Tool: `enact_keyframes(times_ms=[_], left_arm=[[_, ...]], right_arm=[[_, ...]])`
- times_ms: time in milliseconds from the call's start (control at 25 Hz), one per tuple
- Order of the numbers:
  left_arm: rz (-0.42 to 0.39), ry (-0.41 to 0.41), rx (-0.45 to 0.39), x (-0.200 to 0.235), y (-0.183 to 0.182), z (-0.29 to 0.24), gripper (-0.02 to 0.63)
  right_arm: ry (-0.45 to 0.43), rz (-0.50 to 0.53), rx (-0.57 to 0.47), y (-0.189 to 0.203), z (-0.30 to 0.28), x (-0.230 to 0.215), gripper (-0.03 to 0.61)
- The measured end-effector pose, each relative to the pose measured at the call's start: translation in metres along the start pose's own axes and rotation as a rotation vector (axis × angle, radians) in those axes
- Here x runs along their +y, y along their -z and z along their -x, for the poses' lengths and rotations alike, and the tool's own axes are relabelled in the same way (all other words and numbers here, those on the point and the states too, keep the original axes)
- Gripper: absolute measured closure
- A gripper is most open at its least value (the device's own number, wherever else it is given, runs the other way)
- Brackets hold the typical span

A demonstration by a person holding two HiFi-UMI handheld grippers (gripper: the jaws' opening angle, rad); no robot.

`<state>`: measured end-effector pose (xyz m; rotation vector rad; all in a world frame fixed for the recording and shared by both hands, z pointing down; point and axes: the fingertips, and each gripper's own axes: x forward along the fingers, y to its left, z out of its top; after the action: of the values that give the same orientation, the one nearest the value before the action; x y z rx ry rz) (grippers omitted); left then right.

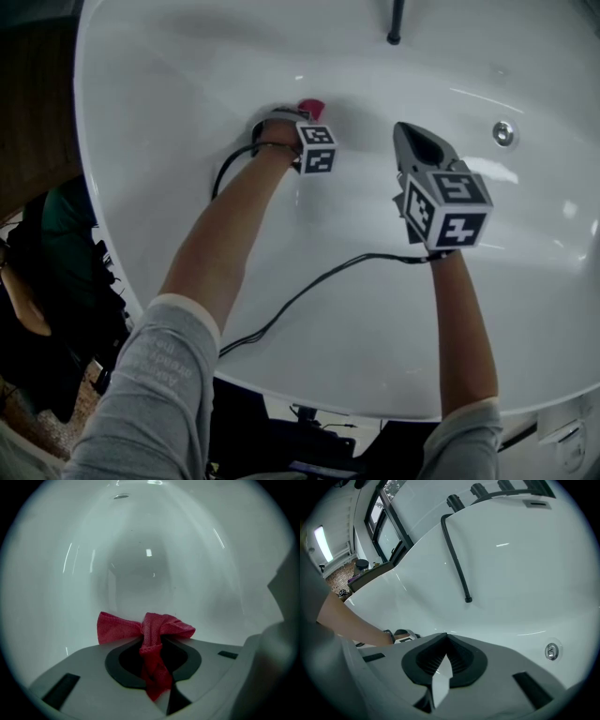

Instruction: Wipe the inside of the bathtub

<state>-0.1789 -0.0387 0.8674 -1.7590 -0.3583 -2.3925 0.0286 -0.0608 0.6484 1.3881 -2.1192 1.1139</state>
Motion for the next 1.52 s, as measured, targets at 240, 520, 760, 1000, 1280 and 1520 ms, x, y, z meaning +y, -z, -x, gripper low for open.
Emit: enact_keyframes(times_ms=[240,520,760,1000,1280,1520], left_arm=[[0.065,-0.054,0.013,0.051,0.0,0.002,0.535],[0.157,-0.204,-0.066,0.119,-0.013,0.019,0.535],[0.074,-0.147,-0.129,0.069,-0.038,0.023,0.538],[-0.04,-0.102,-0.118,-0.027,-0.055,0.01,0.537],[0.042,-0.097,-0.009,0.014,-0.039,0.007,0.537],[0.034,-0.142,0.078,0.069,0.007,0.003,0.537]], right_arm=[[-0.001,-0.001,-0.022,-0.01,-0.003,-0.001,0.569],[0.003,-0.005,-0.026,-0.008,0.0,-0.012,0.569],[0.011,-0.019,-0.012,-0.003,0.003,-0.016,0.569],[0.005,-0.018,-0.035,-0.016,0.009,-0.009,0.569],[0.01,-0.016,-0.053,-0.016,0.01,-0.014,0.569],[0.018,-0.017,-0.04,-0.004,0.012,-0.017,0.569]])
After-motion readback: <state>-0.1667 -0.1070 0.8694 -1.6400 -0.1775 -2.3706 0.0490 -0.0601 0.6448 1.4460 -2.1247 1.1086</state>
